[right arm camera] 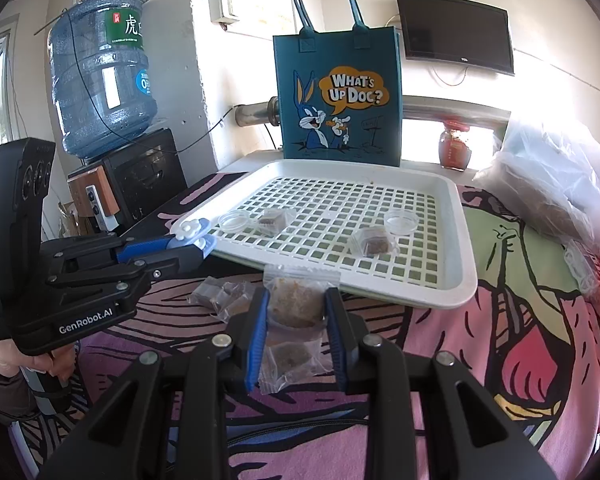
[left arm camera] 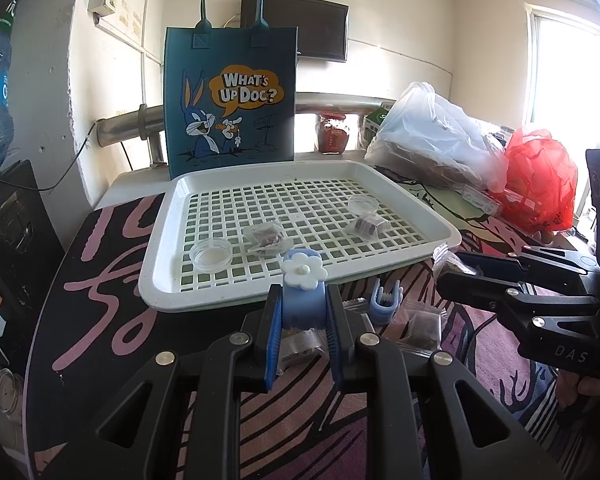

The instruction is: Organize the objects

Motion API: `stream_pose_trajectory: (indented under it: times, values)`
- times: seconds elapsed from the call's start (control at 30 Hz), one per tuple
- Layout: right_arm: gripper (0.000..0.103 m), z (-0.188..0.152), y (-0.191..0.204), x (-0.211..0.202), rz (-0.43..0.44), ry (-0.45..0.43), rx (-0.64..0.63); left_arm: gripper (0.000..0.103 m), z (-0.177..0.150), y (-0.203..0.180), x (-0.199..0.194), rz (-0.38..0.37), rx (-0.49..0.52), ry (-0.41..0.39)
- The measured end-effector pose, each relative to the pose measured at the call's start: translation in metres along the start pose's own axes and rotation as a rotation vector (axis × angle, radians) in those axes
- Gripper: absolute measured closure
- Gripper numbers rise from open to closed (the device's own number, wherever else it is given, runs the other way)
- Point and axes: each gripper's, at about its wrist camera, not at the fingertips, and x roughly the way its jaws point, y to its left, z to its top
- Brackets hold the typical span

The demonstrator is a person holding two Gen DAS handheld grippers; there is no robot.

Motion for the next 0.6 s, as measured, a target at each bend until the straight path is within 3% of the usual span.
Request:
stream_pose_trajectory:
  times: [0.6]
  values:
    - [0.076,-0.0007,-0.0018,-0.0015,-0.001,-0.007,0.004,0.084,0.0001,0.0002,-0.0002,-0.001,0.001,0.000]
